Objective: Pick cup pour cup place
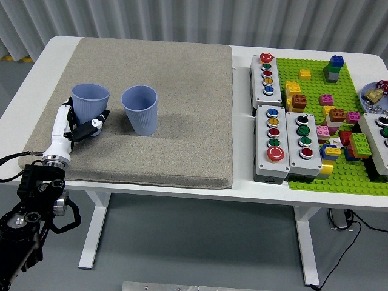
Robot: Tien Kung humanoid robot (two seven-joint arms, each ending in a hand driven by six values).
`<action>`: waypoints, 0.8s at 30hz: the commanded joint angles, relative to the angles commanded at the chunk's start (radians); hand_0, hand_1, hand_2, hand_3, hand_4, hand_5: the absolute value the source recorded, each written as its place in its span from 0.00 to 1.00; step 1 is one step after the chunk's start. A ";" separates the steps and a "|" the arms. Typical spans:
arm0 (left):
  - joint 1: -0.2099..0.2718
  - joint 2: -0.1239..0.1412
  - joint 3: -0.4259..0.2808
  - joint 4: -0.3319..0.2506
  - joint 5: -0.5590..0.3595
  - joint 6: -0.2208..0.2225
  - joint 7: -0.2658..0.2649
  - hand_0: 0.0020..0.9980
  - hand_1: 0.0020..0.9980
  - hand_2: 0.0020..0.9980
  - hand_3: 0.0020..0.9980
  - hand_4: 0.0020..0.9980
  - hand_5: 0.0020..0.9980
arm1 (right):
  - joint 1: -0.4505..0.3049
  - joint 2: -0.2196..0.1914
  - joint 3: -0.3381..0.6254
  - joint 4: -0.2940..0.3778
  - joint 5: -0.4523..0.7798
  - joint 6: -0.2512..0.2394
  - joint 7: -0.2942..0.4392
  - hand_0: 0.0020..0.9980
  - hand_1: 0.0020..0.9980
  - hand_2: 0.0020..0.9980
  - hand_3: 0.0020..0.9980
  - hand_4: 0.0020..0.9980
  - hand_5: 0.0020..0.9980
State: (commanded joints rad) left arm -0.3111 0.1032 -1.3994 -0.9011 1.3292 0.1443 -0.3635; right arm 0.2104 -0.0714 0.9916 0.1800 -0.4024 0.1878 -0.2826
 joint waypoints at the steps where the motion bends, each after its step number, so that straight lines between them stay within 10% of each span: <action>1: 0.000 0.001 -0.002 -0.006 0.006 -0.002 0.000 0.63 0.70 0.80 0.70 0.83 0.29 | 0.000 0.000 0.000 0.000 0.000 0.000 0.000 0.74 0.70 0.75 0.60 0.13 0.23; 24: 0.010 0.007 -0.010 -0.013 0.016 -0.018 0.004 0.66 0.74 0.86 0.74 0.88 0.36 | -0.006 0.002 0.002 0.000 -0.006 0.001 -0.002 0.74 0.70 0.74 0.60 0.13 0.23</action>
State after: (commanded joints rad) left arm -0.3016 0.1101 -1.4094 -0.9142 1.3450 0.1261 -0.3593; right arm 0.2048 -0.0699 0.9938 0.1800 -0.4085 0.1890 -0.2850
